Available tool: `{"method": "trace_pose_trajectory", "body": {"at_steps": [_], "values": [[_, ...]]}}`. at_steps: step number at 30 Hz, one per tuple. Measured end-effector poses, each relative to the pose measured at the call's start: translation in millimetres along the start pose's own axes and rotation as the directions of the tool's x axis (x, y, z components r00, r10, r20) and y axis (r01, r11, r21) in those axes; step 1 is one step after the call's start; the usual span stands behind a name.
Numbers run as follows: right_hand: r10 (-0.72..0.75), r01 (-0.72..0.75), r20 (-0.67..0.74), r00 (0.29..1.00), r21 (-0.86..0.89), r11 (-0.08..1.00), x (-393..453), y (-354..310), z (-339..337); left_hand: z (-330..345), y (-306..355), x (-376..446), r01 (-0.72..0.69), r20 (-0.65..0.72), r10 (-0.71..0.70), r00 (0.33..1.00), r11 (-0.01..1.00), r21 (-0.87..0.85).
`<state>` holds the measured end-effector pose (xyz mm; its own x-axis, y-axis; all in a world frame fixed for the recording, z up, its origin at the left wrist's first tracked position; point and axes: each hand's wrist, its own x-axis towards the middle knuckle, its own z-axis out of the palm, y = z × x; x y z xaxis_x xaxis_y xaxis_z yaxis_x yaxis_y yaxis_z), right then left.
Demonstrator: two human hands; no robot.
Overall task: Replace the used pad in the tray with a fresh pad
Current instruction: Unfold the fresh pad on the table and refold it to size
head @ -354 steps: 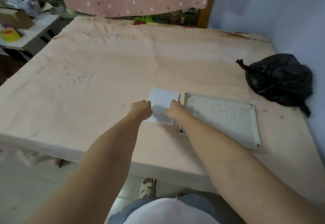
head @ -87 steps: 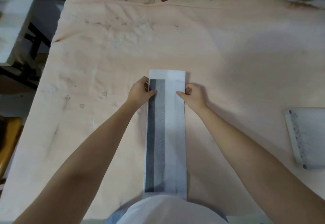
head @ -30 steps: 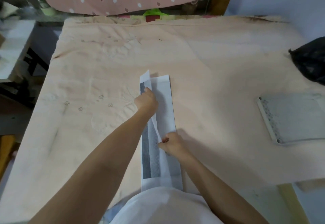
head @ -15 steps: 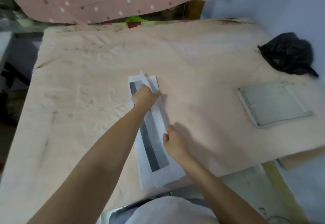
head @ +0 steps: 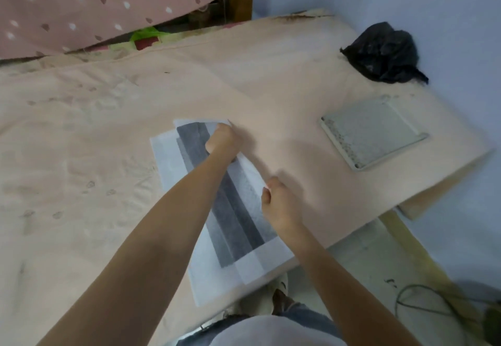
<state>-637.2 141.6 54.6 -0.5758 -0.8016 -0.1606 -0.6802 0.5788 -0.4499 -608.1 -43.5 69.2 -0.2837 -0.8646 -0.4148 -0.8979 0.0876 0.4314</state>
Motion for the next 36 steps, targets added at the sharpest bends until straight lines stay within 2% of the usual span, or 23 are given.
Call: {"method": "trace_pose_trajectory", "body": {"at_steps": [4,12,16,18,20,22,23,25,26,27,29,31,33,36], "values": [[0.05,-0.05,-0.017,0.999,0.01,0.999,21,35,-19,18,40,10,-0.006,0.003,0.006,1.0,1.0,-0.012],[0.049,-0.054,-0.052,0.997,-0.104,0.993,68,111,-55,70,117,29,-0.008,-0.037,0.005,0.999,0.997,-0.083],[0.067,-0.059,0.047,0.997,-0.157,0.986,92,146,-48,98,131,45,0.026,0.051,-0.022,0.998,0.995,-0.092],[0.119,-0.093,0.137,0.983,-0.183,0.979,101,160,-41,115,129,54,0.012,0.107,0.004,0.994,0.989,-0.147],[0.148,-0.111,0.155,0.977,-0.223,0.968,105,171,-34,127,123,59,-0.027,0.118,0.055,0.991,0.973,-0.227],[0.085,-0.063,0.069,0.994,-0.272,0.96,106,177,-29,132,115,58,-0.111,0.07,0.13,0.989,0.968,-0.225],[0.02,-0.015,0.014,1.0,-0.29,0.957,108,179,-24,132,107,55,-0.198,-0.014,0.198,0.98,0.968,-0.156],[-0.122,0.104,-0.05,0.991,-0.274,0.956,113,179,-16,134,85,49,-0.35,-0.246,0.365,0.898,0.931,0.104],[-0.206,0.193,-0.034,0.978,-0.234,0.953,116,175,-13,136,73,44,-0.35,-0.342,0.4,0.85,0.915,0.199],[-0.29,0.28,-0.017,0.957,-0.205,0.938,120,170,-10,139,60,40,-0.308,-0.4,0.384,0.832,0.92,0.242],[-0.413,0.412,0.044,0.91,-0.225,0.883,129,154,-6,146,38,29,-0.193,-0.353,0.286,0.891,0.942,0.275],[-0.478,0.49,0.109,0.872,-0.239,0.838,143,137,1,157,18,23,-0.139,-0.272,0.233,0.934,0.936,0.324],[-0.498,0.525,0.167,0.851,-0.252,0.813,159,125,11,162,4,21,-0.139,-0.237,0.233,0.943,0.924,0.355],[-0.498,0.557,0.258,0.828,-0.283,0.78,178,124,26,163,-6,24,-0.19,-0.25,0.292,0.923,0.912,0.364]]}}
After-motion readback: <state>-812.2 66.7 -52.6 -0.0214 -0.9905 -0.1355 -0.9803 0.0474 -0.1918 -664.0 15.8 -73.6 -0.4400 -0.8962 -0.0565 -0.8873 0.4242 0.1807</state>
